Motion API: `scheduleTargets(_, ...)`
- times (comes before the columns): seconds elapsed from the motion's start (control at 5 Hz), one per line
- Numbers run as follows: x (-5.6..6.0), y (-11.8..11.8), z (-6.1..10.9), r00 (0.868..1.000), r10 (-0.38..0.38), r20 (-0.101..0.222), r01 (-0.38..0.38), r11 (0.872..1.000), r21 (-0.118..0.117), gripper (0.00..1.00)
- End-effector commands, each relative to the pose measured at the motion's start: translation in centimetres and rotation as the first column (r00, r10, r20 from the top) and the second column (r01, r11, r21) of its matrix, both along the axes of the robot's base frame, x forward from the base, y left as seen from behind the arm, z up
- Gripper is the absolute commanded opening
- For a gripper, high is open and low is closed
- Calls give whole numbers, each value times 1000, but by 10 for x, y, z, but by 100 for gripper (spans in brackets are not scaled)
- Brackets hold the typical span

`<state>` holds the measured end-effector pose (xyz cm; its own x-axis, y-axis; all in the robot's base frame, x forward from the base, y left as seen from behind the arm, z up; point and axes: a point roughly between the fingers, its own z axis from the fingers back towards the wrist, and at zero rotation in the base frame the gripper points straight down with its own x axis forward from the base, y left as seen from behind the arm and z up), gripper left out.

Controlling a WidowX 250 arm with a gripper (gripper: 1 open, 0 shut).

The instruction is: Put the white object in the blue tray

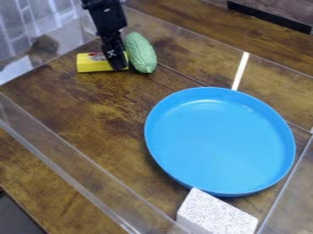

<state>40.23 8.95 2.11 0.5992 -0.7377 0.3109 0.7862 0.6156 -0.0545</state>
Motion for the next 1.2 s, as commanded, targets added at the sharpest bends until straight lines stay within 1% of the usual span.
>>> scheduleTargets(0.0, 6, -17, -1, 999, -37, 6, 37, 999, 4, 0)
scheduleTargets(0.2, 6, -19, -3, 999, -38, 3, 38, 999, -1, 0)
scheduleTargets(0.4, 7, -22, -4, 999, -39, 0, 39, 999, -7, 100)
scheduleTargets(1.0, 13, -29, -4, 999, -49, -6, 49, 999, -20, 100)
